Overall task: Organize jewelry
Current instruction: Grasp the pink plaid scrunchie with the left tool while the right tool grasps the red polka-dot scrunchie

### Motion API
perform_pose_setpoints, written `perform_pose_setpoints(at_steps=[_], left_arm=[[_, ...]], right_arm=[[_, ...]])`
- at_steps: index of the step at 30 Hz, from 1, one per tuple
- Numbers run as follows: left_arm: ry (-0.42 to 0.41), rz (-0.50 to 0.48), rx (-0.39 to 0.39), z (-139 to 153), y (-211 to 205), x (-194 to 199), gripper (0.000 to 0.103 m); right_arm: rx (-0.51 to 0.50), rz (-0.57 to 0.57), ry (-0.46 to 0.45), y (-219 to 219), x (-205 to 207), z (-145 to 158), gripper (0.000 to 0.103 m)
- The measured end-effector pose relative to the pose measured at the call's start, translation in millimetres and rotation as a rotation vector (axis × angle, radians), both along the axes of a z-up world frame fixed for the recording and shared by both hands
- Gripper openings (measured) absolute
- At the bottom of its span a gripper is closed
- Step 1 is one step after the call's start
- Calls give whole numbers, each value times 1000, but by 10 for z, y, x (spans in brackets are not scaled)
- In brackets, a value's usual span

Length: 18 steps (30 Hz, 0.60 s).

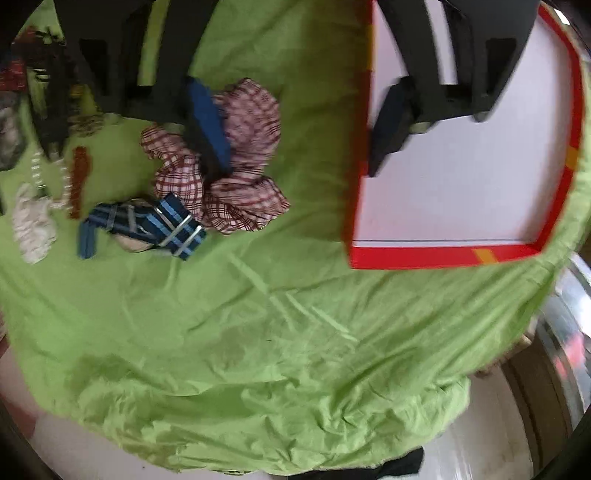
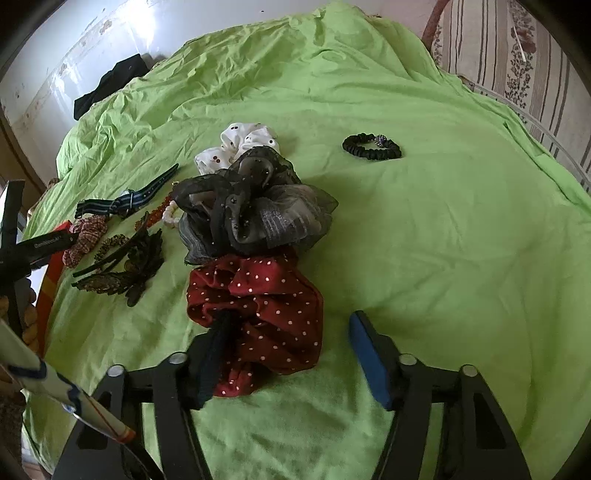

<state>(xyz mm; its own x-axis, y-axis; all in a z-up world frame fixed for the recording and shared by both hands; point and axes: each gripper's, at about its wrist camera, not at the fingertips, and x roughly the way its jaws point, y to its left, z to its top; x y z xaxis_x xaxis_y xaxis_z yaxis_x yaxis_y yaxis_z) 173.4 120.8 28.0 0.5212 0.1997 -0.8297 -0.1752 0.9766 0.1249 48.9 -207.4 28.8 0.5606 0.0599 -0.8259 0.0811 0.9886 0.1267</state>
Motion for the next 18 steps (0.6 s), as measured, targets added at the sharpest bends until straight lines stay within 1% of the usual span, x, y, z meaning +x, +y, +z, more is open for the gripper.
perform_pose_setpoints(at_steps=[2,3,4,5,6,7,8,11,13,15,16,17,18], left_arm=[[0,20,7,14,59,0,30],[-2,27,-1,27,100,-6,23],[-5,35,-13,55,158,-25,10],[-7,39,-28,75,206,-39,4],[-9,36,-57,100,256,-59,4],[-14,31,-103,134,318,-87,4],[-17,27,-134,165,360,-113,5],[-31,17,-205,273,415,-222,6],[-72,10,-221,423,411,-345,9],[-108,-14,-229,569,362,-460,20],[-139,-36,-230,655,311,-529,34],[-161,-55,-224,705,262,-569,51],[-176,-87,-207,742,165,-590,58]], right_arm=[[-10,6,-2,18,-8,11,50],[-13,13,-3,30,-13,19,46],[-14,18,-2,35,-18,25,38],[-12,22,-2,35,-23,34,34],[-9,22,-2,32,-29,45,32],[-4,22,-2,26,-35,52,25],[4,24,-1,18,-43,61,22],[8,21,-5,9,-63,86,22],[11,20,-9,8,-82,101,22],[15,20,-12,-2,-96,111,22],[20,22,-12,-6,-101,111,22],[24,25,-12,-5,-105,111,22],[27,29,-12,-3,-108,108,22]])
